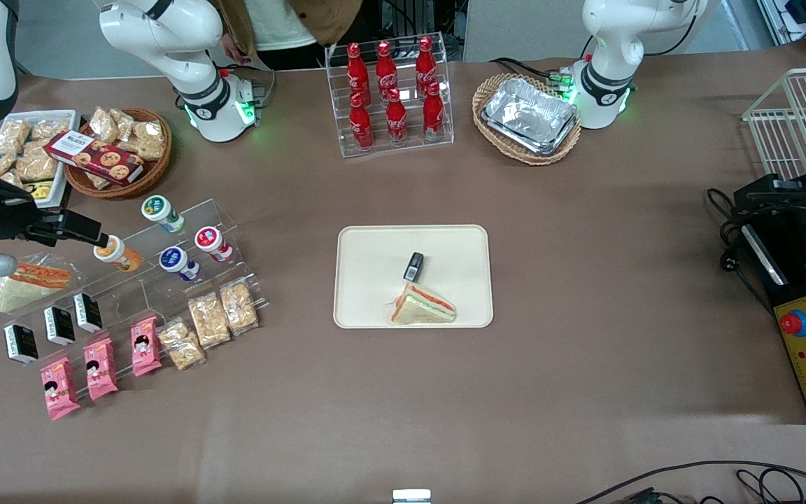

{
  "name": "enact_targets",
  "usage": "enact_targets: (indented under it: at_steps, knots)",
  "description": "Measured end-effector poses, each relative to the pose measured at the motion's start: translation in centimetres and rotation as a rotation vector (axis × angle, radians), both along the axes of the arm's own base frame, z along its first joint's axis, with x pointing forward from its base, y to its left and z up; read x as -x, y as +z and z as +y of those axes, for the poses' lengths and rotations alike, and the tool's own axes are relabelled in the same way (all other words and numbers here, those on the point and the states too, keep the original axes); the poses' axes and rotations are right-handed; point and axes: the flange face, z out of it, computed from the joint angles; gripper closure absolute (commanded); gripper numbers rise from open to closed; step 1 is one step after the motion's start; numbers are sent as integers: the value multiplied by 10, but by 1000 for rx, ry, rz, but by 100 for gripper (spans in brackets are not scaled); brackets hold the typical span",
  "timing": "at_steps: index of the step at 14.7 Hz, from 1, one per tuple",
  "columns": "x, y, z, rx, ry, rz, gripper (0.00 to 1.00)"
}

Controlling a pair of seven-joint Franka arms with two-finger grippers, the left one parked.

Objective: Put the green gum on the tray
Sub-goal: 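Move the right gripper toward the green gum tub on the acrylic rack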

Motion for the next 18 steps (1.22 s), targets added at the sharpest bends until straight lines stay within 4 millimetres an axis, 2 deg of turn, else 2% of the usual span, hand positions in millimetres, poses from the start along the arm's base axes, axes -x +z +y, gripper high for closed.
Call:
enact_targets:
  at_steps: [9, 15, 18]
  knots:
    - [2, 2, -4, 0, -6, 7, 0]
    - [20, 11, -7, -4, -6, 62, 0]
    - [37, 17, -11, -7, -13, 60, 0]
